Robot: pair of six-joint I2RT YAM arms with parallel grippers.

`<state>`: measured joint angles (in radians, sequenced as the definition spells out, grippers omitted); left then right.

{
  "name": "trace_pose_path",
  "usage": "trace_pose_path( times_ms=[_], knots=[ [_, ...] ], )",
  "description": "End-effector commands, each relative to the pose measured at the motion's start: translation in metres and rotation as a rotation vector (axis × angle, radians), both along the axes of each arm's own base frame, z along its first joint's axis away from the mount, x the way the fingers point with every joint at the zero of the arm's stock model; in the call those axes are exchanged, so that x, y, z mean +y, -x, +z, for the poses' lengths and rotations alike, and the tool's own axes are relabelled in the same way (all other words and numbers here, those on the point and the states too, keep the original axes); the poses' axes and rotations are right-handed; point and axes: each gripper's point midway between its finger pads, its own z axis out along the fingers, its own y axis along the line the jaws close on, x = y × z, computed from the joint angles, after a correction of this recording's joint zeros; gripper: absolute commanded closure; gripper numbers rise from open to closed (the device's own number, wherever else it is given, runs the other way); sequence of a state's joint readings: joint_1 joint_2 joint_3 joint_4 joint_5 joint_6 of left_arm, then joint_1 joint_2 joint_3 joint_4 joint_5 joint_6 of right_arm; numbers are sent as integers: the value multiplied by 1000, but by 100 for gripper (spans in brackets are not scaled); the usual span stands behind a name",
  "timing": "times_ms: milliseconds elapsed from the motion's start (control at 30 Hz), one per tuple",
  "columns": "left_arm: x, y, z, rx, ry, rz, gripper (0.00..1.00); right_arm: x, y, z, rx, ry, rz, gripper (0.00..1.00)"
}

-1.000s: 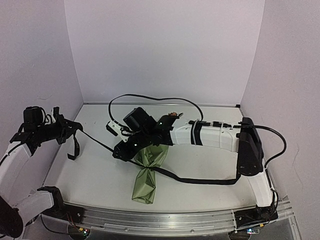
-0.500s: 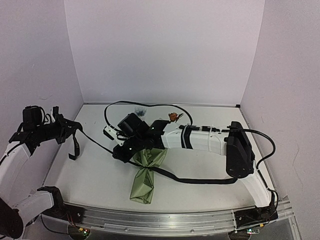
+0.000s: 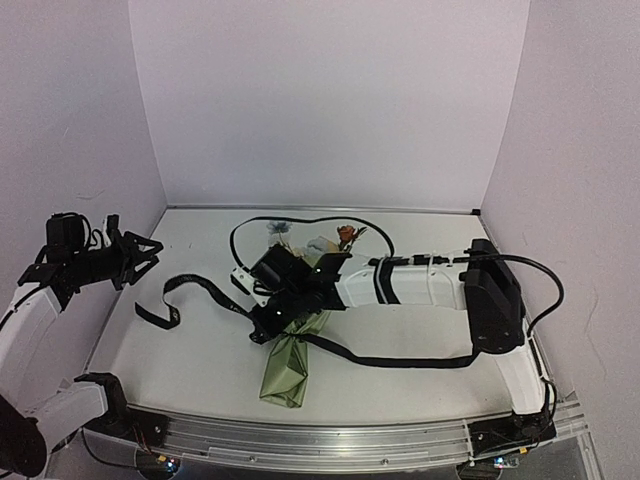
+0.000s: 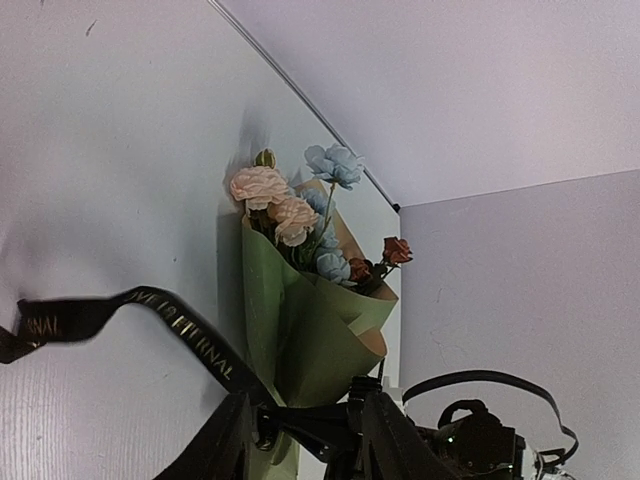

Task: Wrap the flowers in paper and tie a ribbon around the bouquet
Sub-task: Cross the half-tied ribbon over the folded bouquet.

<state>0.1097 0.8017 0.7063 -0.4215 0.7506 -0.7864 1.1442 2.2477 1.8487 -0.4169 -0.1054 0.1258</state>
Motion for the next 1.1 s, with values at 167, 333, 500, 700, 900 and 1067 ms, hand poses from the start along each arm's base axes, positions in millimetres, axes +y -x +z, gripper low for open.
trace_pose_path(
  times_ms=[167, 333, 500, 700, 900, 1067],
  knots=[
    [-9, -1, -6, -10, 32, -49, 54, -89, 5, 14, -84, 93, -185, 100],
    [-29, -3, -12, -8, 39, -102, 57, -116, -7, 1, -87, 132, -236, 100],
    [-63, -3, -18, -11, 11, -185, 57, -131, -23, -1, -86, 144, -253, 100],
    [-120, -3, -25, -51, -57, -326, 58, -133, -19, 23, -66, 83, -207, 100],
    [-190, 2, -25, -193, -158, -522, 65, -141, 3, 40, -28, 47, -161, 100],
    [-249, 3, -29, -258, -200, -694, 69, -144, 27, 45, -25, 49, -127, 100]
  ],
)
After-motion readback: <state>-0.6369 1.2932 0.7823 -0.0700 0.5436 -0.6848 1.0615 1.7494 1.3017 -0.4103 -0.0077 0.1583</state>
